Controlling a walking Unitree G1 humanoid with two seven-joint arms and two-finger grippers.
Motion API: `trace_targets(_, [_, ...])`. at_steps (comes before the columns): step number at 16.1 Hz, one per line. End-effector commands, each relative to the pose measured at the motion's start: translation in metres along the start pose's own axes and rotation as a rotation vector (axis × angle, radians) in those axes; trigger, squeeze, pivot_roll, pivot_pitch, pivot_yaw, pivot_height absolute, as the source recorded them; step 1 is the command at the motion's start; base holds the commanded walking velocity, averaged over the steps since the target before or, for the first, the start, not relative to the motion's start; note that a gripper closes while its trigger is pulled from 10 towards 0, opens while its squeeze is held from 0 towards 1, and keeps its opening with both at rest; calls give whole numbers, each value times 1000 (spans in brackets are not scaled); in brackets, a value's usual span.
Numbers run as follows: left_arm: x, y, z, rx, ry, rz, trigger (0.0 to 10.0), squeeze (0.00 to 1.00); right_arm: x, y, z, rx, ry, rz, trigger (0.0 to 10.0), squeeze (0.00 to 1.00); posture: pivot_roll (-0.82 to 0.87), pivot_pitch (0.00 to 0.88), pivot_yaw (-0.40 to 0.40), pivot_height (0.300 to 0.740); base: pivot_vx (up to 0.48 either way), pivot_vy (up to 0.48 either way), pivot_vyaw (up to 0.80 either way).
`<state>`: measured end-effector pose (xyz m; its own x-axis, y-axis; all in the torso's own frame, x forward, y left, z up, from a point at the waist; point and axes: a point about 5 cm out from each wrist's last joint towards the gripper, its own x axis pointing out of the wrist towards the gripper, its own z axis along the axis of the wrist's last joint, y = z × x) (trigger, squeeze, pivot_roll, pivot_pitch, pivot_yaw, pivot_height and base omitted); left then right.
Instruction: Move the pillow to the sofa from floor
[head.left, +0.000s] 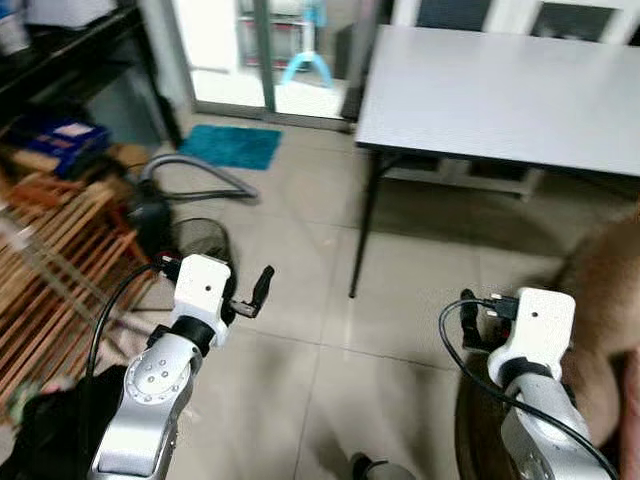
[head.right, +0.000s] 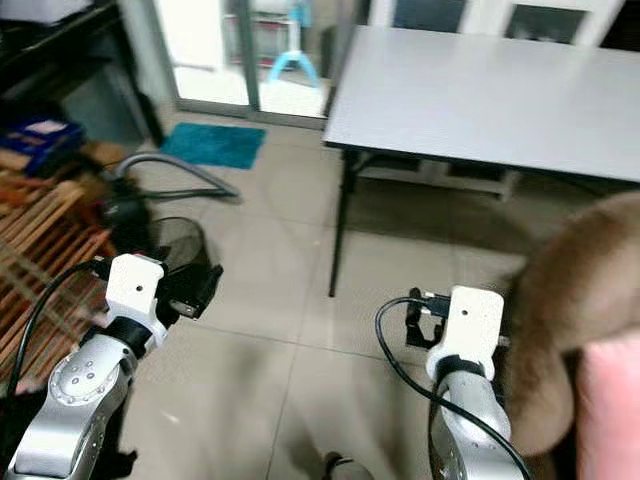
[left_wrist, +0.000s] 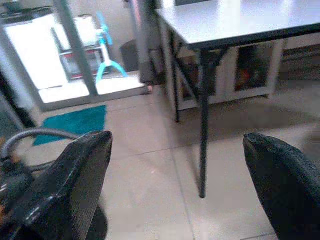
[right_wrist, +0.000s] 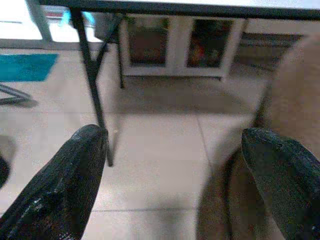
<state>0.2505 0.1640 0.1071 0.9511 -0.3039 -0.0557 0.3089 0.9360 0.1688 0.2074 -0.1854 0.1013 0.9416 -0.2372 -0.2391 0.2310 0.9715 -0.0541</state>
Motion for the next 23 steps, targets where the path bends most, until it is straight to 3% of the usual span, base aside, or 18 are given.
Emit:
trace_targets(1, [2,-2,2,11,-5,-25,10000,0,-2,-6,2,-8,3,-40,10000,0,-28,43,67,740,0,0,-800])
trace_targets(6, [4,-6,5,18,-25,-44,10000,0,-3,-8,5,-37,16,-39,10000,0,-35,47,64,740,0,0,-800])
trace_targets(10, [4,-9,6,11,-31,-50,10000,0,-2,-8,7,-55,16,-37,10000,0,-38,48,57,740,0,-333,-800])
trace_targets(14, [5,-8,4,12,-27,-49,10000,0,-1,-8,8,-60,17,-37,10000,0,-37,50,56,740,0,-358,-800])
trace_targets(23, [6,-6,4,9,-34,-54,10000,0,0,-8,12,-72,12,-38,10000,0,-39,56,55,740,0,-71,-711])
